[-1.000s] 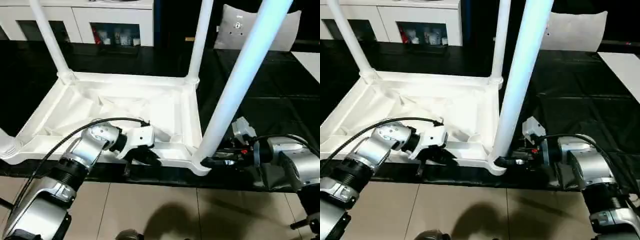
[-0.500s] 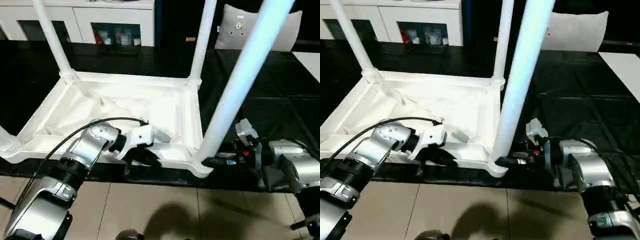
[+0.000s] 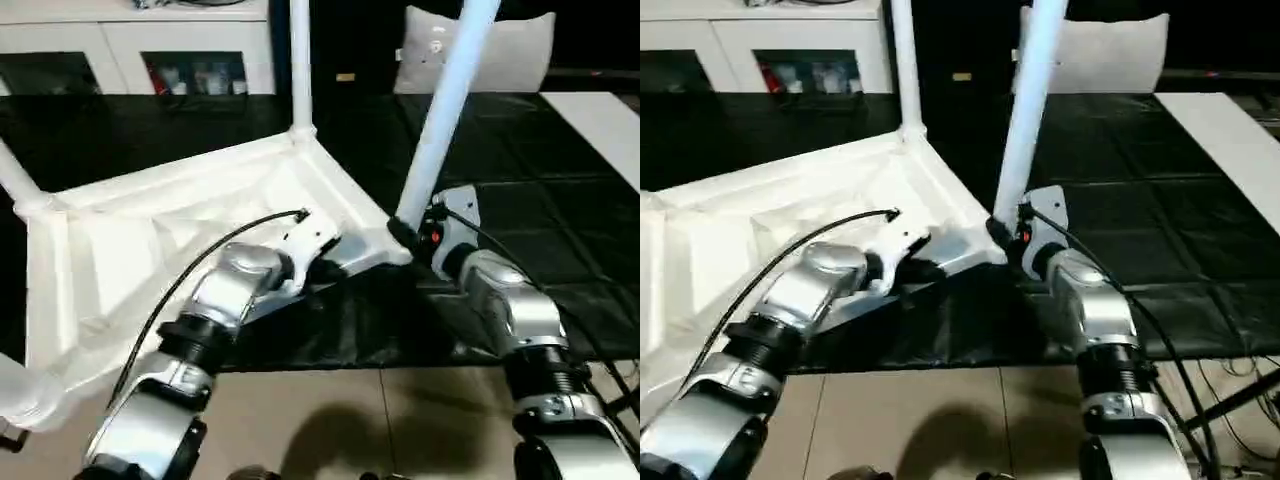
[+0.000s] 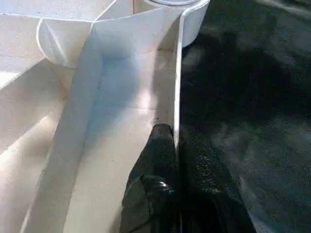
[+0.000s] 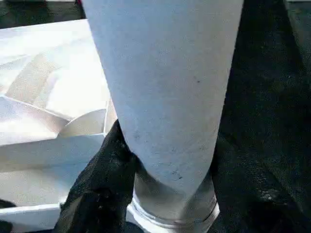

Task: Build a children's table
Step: Rotate leg to tighten

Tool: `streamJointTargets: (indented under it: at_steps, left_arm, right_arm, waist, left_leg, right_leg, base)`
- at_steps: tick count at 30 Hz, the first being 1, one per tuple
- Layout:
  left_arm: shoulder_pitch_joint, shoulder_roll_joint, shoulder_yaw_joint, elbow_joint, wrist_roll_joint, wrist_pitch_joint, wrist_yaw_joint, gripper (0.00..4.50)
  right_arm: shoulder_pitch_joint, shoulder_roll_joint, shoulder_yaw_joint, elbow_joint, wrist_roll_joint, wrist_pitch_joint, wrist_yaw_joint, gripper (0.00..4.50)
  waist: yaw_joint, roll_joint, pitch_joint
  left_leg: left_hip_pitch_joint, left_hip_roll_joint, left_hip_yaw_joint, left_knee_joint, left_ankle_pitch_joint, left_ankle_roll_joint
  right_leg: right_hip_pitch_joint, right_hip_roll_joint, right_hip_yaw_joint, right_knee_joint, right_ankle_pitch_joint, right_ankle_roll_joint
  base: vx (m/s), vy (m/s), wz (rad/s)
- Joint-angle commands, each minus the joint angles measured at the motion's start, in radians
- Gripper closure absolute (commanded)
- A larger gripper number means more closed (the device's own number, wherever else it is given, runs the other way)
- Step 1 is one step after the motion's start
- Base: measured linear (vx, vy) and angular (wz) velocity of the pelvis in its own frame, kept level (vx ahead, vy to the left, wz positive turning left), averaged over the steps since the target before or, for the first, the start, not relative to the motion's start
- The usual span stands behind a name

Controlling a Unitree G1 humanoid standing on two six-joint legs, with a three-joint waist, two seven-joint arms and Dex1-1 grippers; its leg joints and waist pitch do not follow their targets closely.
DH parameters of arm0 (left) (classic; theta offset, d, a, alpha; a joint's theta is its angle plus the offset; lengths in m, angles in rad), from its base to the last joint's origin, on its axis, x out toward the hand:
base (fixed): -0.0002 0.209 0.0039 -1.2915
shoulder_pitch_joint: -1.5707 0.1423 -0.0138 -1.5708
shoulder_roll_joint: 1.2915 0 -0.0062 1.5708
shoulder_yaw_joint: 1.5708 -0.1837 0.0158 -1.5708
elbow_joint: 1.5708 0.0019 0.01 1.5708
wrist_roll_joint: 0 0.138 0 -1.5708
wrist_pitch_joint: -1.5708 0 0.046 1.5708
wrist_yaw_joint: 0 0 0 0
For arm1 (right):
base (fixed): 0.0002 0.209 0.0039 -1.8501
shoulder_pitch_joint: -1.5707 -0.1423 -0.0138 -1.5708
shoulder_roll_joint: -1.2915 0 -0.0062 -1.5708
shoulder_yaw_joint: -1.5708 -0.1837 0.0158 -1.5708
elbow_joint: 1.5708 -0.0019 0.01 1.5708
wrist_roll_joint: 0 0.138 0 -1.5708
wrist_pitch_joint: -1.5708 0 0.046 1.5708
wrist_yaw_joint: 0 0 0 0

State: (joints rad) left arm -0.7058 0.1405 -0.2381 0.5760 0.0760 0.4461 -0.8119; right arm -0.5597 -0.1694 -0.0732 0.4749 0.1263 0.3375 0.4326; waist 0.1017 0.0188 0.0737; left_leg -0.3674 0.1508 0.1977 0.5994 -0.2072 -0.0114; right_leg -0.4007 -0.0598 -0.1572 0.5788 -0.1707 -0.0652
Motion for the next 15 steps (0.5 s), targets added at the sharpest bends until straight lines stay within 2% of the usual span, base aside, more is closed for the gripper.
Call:
streamJointTargets:
  at_steps: [1, 3, 6, 9, 10, 11, 13, 15]
  left_arm:
    - [-0.02, -0.052, 0.03, -0.019, -0.038, -0.03, 0.052, 4.5]
    - [-0.002, -0.036, 0.006, -0.044, -0.022, -0.044, 0.02, 4.5]
    - [0.008, -0.023, 0.004, -0.052, -0.014, -0.046, 0.02, 4.5]
    - [0.008, -0.014, 0.001, -0.05, -0.012, -0.049, 0.025, 4.5]
    - [0.009, -0.003, -0.002, -0.049, -0.011, -0.056, 0.019, 4.5]
    - [0.011, 0.023, -0.006, -0.047, -0.008, -0.073, -0.003, 4.5]
    - [0.011, 0.035, -0.006, -0.045, -0.007, -0.082, -0.015, 4.5]
    - [0.012, 0.055, -0.007, -0.038, -0.005, -0.095, -0.037, 4.5]
  right_arm:
    - [-0.009, 0.057, 0.055, -0.009, 0.027, 0.004, 0.043, 1.97]
    - [-0.002, 0.041, 0.047, -0.035, 0.037, 0.0, 0.082, 1.81]
    - [0.016, 0.023, 0.045, -0.062, 0.036, 0.008, 0.096, 1.49]
    - [0.025, 0.008, 0.047, -0.069, 0.038, 0.004, 0.104, 1.27]
    - [0.033, -0.007, 0.047, -0.075, 0.042, 0.001, 0.12, 1.04]
    - [0.049, -0.047, 0.041, -0.089, 0.051, -0.004, 0.168, 1.04]
    - [0.055, -0.069, 0.038, -0.096, 0.056, -0.001, 0.196, 0.9]
    - [0.061, -0.105, 0.031, -0.102, 0.062, -0.004, 0.243, 0.71]
  waist:
    - [0.006, -0.018, -0.08]
    - [0.008, -0.015, -0.082]
    - [0.008, -0.015, -0.081]
    - [0.01, -0.017, -0.081]
    - [0.011, -0.017, -0.081]
    - [0.013, -0.017, -0.081]
    - [0.016, -0.015, -0.081]
    - [0.014, -0.018, -0.081]
  left_leg:
    - [0.007, 0.099, -0.051, -0.055, 0.026, 0.138]
    - [0.008, 0.102, -0.053, -0.055, 0.025, 0.143]
    - [0.009, 0.106, -0.054, -0.056, 0.015, 0.138]
    - [0.009, 0.102, -0.052, -0.056, 0.008, 0.134]
    - [0.008, 0.101, -0.052, -0.056, 0.008, 0.133]
    - [0.008, 0.1, -0.051, -0.055, 0.006, 0.135]
    - [0.008, 0.101, -0.052, -0.054, 0.003, 0.142]
    - [0.005, 0.1, -0.053, -0.054, 0.002, 0.149]
  right_leg:
    - [0.067, -0.139, 0.092, -0.059, -0.14, -0.115]
    - [0.068, -0.141, 0.091, -0.058, -0.139, -0.117]
    - [0.068, -0.142, 0.092, -0.058, -0.146, -0.114]
    - [0.069, -0.141, 0.092, -0.06, -0.157, -0.113]
    - [0.07, -0.141, 0.093, -0.059, -0.159, -0.111]
    - [0.071, -0.141, 0.092, -0.061, -0.161, -0.106]
    - [0.071, -0.139, 0.092, -0.06, -0.16, -0.094]
    - [0.073, -0.137, 0.089, -0.06, -0.16, -0.089]
  base:
    - [0.0, 0.0, 0.0]
    - [0.0, 0.0, 0.0]
    - [0.0, 0.0, 0.0]
    - [0.0, 0.0, 0.0]
    - [0.0, 0.0, 0.0]
    - [0.0, 0.0, 0.0]
    - [0.0, 0.0, 0.0]
    - [0.0, 0.0, 0.0]
